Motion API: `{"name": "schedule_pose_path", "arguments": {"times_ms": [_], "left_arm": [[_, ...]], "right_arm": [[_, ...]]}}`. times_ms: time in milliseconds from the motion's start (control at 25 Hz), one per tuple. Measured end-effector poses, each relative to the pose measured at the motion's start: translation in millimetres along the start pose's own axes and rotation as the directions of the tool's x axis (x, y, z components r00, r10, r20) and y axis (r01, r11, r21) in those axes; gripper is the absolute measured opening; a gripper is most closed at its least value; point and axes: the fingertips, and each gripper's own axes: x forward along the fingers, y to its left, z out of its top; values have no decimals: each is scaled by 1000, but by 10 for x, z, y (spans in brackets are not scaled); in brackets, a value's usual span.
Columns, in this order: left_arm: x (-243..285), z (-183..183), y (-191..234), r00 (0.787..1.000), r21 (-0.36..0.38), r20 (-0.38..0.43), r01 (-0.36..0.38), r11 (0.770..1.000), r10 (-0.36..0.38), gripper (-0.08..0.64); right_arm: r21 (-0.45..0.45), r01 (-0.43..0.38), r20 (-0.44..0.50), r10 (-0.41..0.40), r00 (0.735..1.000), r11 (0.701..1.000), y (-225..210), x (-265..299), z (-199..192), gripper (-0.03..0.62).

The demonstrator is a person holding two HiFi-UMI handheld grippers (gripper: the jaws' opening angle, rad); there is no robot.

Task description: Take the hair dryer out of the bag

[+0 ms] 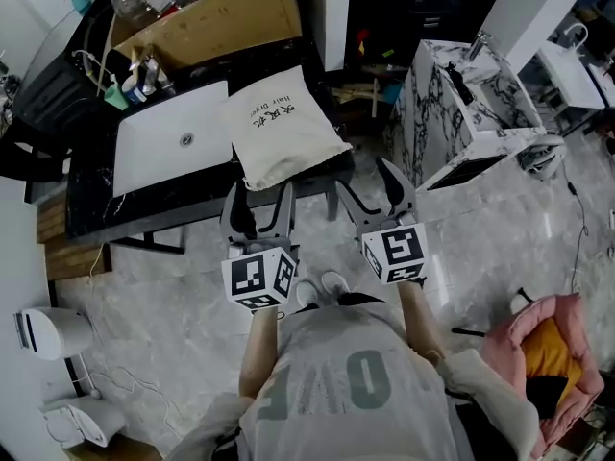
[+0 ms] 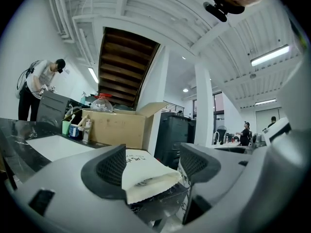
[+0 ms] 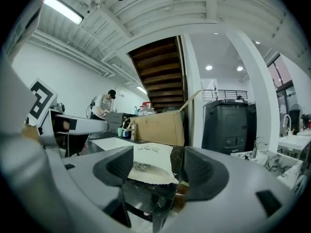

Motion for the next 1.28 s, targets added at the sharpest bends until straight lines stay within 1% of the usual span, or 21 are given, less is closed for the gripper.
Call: {"name": "schedule_pose_path", "arguments": {"times_ms": [80,160,200,280,320,400,440,480,560,600,640,680,800,880,960,1040,1160,1200,1240,1280], "left_arm": [[19,1,18,1000,1,-1,-4,1000,4,324],[27,8,51,1000,2,-2,-13,1000,13,323],[28,10,72,1000,1,-3,-18,1000,18,322],[22,5,115,1000,-2,-8,-29,1000,29,324],[17,-3,134,999,-5,-11,-34,999,34,322],[3,-28,165,999,-9,-19,-44,999,44,323],[-4,-41,179,999,-10,-22,-49,999,49,324],[-11,-55,196,998,-12,-25,-53,999,53,322],[-24,-84,238,998,-14,-32,-61,998,60,322],[-31,-102,261,997,-15,-38,-65,998,65,323],[-39,-121,282,997,-17,-43,-70,997,70,322],[-48,-140,301,996,-19,-49,-76,997,75,323],[-77,-198,352,994,-27,-65,-94,995,93,324],[-94,-229,390,992,-33,-72,-105,994,103,324],[-101,-255,427,991,-38,-79,-113,993,110,322],[-104,-273,454,990,-44,-84,-118,992,114,322],[-120,-289,483,988,-47,-91,-126,991,122,323],[-125,-293,491,988,-49,-94,-127,991,122,322],[-128,-298,495,988,-53,-97,-125,991,119,322],[-129,-302,498,988,-58,-100,-121,991,115,322]], "right_arm": [[-50,-1,-13,0,1000,999,-25,51,-8,319],[-133,-8,-30,4,1000,991,-42,147,7,319],[-186,-15,-40,8,999,982,-50,206,14,319],[-303,-35,-67,15,998,952,-68,334,7,319],[-362,-49,-84,20,996,931,-77,401,-4,319],[-480,-87,-128,28,991,873,-98,540,-54,318],[-545,-106,-154,25,988,832,-109,612,-104,319],[-614,-126,-182,16,983,779,-120,683,-172,318],[-732,-174,-236,-6,972,659,-124,818,-336,318],[-763,-202,-262,-8,965,614,-113,875,-415,319],[-780,-229,-285,-4,959,582,-96,924,-483,318],[-789,-254,-304,4,953,560,-75,965,-537,319],[-806,-313,-344,33,938,502,14,1058,-647,316],[-813,-343,-360,56,931,471,105,1103,-692,316],[-818,-361,-368,75,927,448,193,1146,-712,301],[-824,-370,-373,79,924,429,242,1192,-729,247],[-831,-387,-389,78,918,400,278,1247,-767,193],[-833,-388,-391,77,917,393,288,1257,-765,161],[-836,-385,-388,76,919,392,295,1265,-749,112],[-837,-377,-379,77,922,396,300,1272,-717,87]]}}
